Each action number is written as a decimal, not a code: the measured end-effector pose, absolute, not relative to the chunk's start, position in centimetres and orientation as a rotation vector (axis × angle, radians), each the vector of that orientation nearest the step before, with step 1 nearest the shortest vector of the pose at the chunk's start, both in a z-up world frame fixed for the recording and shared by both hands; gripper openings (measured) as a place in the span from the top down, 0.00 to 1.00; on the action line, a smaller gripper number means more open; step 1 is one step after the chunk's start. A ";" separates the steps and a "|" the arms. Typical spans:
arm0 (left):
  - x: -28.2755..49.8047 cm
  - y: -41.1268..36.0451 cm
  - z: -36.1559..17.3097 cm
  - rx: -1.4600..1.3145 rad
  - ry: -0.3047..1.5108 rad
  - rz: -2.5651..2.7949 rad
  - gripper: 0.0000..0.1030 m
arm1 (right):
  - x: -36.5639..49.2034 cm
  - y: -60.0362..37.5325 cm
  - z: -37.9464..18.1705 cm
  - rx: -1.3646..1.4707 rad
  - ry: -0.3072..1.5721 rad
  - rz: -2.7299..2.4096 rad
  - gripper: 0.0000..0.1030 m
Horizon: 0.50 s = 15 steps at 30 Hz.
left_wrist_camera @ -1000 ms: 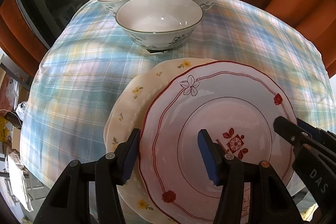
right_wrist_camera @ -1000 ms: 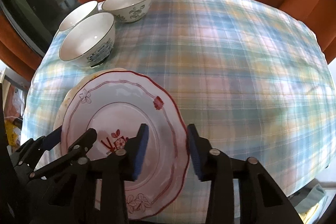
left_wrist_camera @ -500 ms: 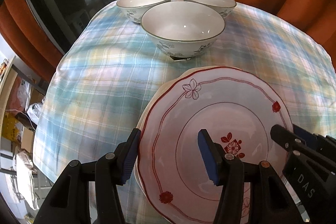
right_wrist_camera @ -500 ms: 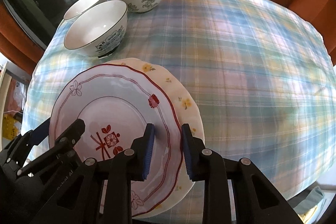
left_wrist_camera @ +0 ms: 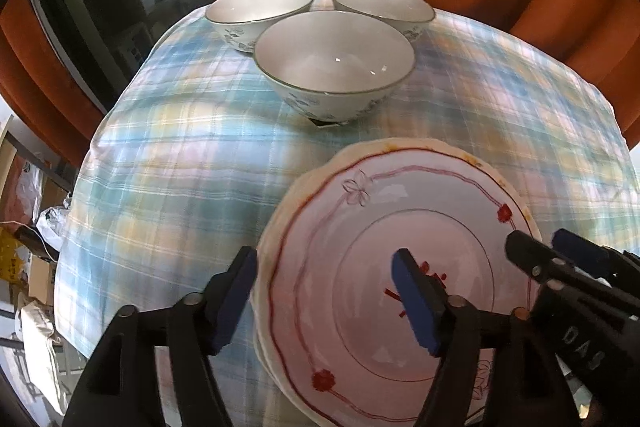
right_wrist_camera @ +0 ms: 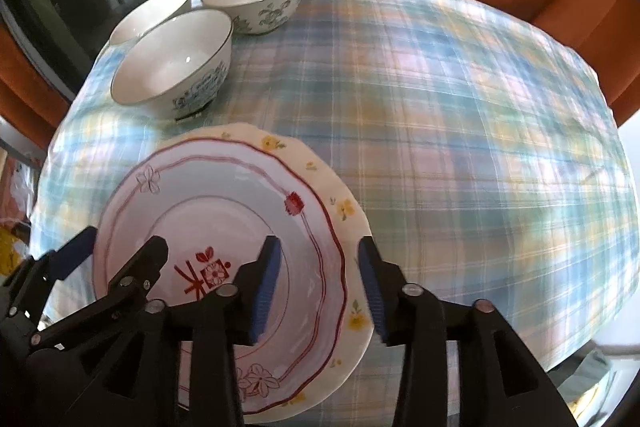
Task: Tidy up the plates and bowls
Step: 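Lower the red-patterned plate onto the yellow-flower plates and open both grippers, then move both grippers to a large white floral bowl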
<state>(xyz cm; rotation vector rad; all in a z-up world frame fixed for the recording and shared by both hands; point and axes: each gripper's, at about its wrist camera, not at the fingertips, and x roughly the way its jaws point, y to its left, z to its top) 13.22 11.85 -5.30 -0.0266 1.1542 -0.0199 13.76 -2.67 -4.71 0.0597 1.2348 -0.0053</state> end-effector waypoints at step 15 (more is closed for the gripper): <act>18.6 13.8 -1.7 -0.080 1.034 0.037 0.20 | 20.3 -1.7 -0.4 0.078 1.115 0.090 0.36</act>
